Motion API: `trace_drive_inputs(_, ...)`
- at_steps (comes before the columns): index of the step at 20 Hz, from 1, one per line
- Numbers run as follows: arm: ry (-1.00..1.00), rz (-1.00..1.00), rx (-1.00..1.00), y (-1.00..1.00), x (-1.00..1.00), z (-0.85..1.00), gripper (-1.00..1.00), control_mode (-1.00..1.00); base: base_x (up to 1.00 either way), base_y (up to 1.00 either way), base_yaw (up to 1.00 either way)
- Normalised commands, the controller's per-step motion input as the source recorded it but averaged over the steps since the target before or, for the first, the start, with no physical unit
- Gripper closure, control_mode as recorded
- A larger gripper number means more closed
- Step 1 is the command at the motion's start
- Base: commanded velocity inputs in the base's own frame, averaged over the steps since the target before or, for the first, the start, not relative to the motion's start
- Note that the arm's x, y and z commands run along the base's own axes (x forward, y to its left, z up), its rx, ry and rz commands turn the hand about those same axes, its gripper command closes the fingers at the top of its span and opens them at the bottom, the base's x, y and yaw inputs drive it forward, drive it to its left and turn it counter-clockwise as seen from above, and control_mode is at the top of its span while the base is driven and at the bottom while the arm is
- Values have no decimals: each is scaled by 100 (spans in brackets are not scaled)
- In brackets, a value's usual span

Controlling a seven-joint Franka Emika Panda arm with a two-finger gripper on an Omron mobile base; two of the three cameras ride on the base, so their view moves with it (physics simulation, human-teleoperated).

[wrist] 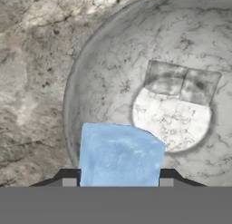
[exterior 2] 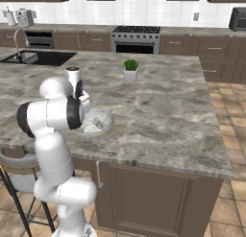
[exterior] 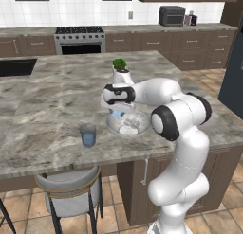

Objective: There are four ice cubes in the ice bowl. Place two ice cubes in each glass of water.

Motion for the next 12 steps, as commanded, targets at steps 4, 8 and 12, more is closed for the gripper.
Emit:
trace_drive_inputs(4,1,20,-15,82,0,43,100,-100,0,0,0)
trace_drive_inputs(8,7,22,-11,88,-1,59,100,-100,0,0,0)
trace_drive_inputs(12,6,18,-2,93,-2,13,100,-100,0,0,0)
